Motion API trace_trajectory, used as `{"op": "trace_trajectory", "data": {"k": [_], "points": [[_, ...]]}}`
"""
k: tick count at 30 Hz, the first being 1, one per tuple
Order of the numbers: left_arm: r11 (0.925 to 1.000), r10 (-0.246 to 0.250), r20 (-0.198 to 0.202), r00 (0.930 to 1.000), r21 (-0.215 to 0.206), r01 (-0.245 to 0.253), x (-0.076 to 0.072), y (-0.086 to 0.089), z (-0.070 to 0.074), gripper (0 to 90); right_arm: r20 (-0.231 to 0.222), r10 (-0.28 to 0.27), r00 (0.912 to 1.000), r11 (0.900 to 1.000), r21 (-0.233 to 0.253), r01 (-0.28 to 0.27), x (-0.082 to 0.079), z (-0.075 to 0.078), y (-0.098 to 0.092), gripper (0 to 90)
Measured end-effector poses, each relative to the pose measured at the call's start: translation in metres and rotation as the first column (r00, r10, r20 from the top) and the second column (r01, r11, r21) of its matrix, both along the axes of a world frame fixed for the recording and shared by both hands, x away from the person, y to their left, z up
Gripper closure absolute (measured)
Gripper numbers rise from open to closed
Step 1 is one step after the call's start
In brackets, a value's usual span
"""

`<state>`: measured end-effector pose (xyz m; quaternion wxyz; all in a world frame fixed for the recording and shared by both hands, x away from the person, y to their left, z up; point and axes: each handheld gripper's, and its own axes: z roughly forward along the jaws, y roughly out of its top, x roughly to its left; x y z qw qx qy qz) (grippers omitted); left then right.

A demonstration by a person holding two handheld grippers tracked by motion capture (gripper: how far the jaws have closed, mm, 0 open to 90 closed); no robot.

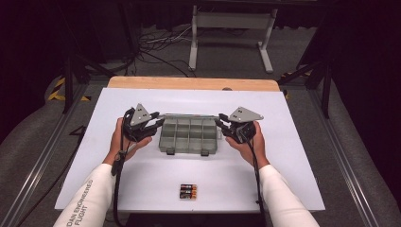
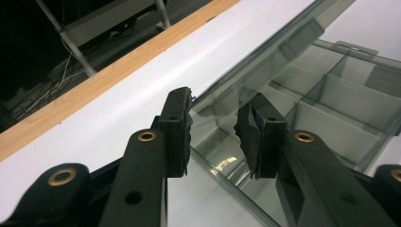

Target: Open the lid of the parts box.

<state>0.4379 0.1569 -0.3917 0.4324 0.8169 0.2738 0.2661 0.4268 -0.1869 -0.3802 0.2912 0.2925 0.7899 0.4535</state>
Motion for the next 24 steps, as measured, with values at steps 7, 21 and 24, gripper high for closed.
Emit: {"op": "trace_trajectory", "data": {"k": [7, 21, 24], "points": [[0.9999, 0.014, -0.008, 0.9999, -0.005, -0.014, 0.010, -0.001, -0.002, 67.2, 0.008, -0.005, 1.0000, 1.000, 0.001, 0.005, 0.008, 0.001, 0.002, 72.6], [0.9977, 0.052, -0.038, 0.9979, -0.042, -0.053, 0.031, -0.004, -0.006, 72.2, -0.026, -0.022, 0.9994, 0.996, 0.088, 0.024, 0.033, -0.007, -0.005, 75.9], [0.9972, 0.051, -0.053, 0.9973, -0.053, -0.054, 0.034, -0.003, -0.009, 74.3, -0.030, -0.023, 0.9993, 0.996, 0.083, 0.026, 0.035, -0.008, -0.004, 75.8]]}}
